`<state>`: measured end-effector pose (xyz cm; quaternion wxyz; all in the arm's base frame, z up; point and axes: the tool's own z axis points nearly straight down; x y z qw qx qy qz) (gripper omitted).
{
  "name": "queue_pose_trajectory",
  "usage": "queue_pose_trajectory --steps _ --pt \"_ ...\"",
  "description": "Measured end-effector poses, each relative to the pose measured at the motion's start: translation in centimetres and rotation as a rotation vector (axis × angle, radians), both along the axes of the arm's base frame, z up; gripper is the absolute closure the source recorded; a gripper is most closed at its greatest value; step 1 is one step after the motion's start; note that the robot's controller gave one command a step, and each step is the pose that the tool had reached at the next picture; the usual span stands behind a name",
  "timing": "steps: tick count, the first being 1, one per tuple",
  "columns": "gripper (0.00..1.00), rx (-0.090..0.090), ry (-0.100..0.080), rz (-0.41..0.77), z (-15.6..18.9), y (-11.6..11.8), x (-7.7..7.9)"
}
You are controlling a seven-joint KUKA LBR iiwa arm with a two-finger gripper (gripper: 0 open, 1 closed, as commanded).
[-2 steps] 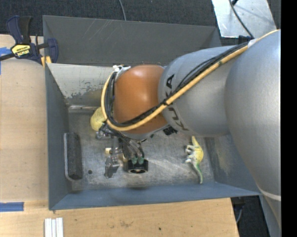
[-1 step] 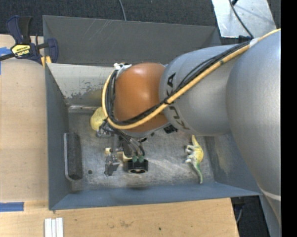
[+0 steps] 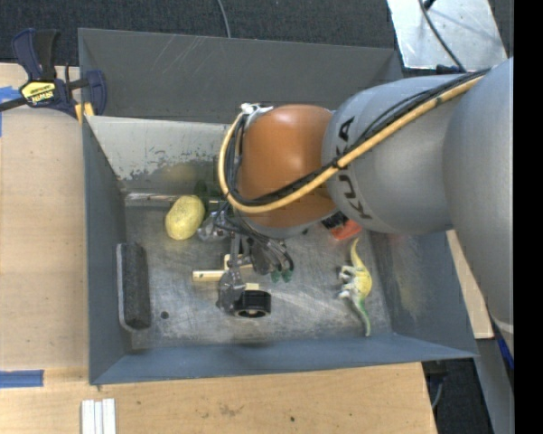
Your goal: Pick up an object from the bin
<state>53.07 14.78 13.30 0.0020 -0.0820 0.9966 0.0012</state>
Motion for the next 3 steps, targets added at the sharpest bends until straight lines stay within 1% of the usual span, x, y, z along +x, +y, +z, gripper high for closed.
queue_pose_trajectory --steps 1,2,3 --pt "1.0 -0.002 0.001 0.098 -4.2 -3.9 -1.4" --pt "1.0 -0.002 0.001 0.098 -4.2 -3.9 -1.4" --pt "1.0 -0.003 0.004 0.111 -2.1 -4.0 -1.3"
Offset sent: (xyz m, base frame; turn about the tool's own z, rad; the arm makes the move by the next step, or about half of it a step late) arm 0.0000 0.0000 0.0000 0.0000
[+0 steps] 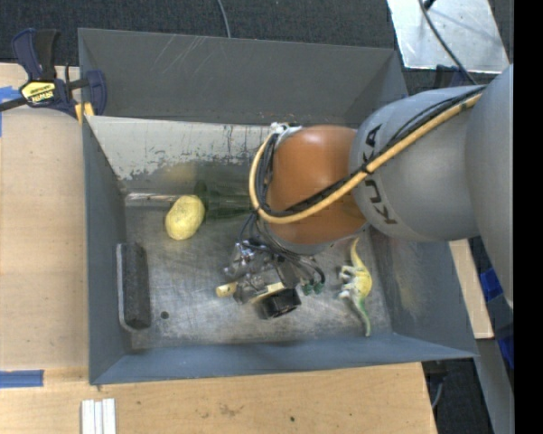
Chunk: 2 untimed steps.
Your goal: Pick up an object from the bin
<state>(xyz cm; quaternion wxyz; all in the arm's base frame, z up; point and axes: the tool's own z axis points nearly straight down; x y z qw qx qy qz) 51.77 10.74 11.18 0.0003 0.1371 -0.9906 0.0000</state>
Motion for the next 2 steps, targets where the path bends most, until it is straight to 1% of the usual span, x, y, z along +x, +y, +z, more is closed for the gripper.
queue_pose_trajectory --steps 1,2 --pt "1.0 0.001 -0.004 -0.013 2.1 -0.1 -0.3" --pt "1.0 0.0 -0.002 0.017 13.3 0.1 -0.3"
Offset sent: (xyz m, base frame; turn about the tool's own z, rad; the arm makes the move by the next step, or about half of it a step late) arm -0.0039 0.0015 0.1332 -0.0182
